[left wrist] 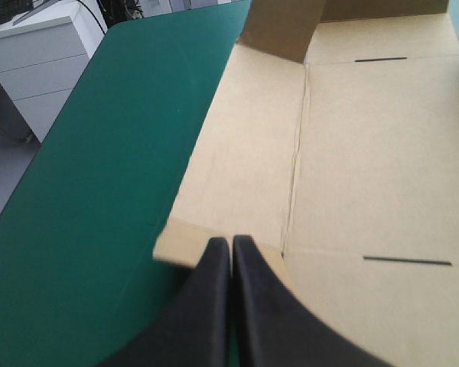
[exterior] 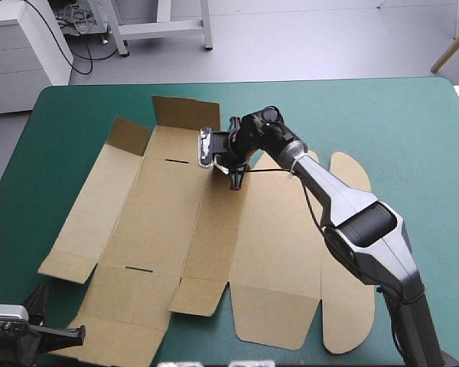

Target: Fold the box

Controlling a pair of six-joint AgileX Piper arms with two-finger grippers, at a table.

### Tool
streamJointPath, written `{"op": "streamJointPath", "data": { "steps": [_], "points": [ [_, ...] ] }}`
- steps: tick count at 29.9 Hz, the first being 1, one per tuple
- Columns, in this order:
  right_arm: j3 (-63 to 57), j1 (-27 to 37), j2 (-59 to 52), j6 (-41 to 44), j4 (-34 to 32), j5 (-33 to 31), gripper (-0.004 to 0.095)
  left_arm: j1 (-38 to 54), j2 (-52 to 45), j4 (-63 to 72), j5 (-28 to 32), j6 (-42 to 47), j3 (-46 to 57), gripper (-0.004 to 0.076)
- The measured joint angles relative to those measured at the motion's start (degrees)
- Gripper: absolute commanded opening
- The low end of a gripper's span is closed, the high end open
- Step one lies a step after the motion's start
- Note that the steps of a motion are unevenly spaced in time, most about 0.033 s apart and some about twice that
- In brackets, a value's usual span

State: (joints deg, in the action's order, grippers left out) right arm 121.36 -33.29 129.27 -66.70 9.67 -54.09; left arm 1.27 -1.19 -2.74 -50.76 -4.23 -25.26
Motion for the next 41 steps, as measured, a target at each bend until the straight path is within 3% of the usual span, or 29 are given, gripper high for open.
{"op": "streamJointPath", "data": {
  "steps": [9, 26, 29, 36, 41],
  "points": [
    [0.0, -2.23, 0.13, -10.13, 3.63, 3.04, -0.002, 0.0, 0.0, 0.0, 0.0, 0.0, 0.0, -0.001],
    [0.0, -2.95, 0.13, -12.04, 7.19, 1.76, -0.0014, 0.0, 0.0, 0.0, 0.04, 0.0, 0.0, -0.001],
    [0.0, -2.95, 0.13, -11.99, 7.19, 1.76, 0.0021, 0.0, 0.0, 0.0, 0.04, 0.0, 0.0, -0.001],
    [0.02, -3.0, 0.13, -6.88, 4.12, 2.47, 0.0244, 0.0, 0.0, 0.0, 0.04, 0.0, 0.0, -0.001],
    [0.02, -3.0, -0.11, 0.18, -1.04, 3.01, 0.0252, 0.0, 0.0, 0.0, 0.04, 0.0, 0.0, -0.001]
  ]
}}
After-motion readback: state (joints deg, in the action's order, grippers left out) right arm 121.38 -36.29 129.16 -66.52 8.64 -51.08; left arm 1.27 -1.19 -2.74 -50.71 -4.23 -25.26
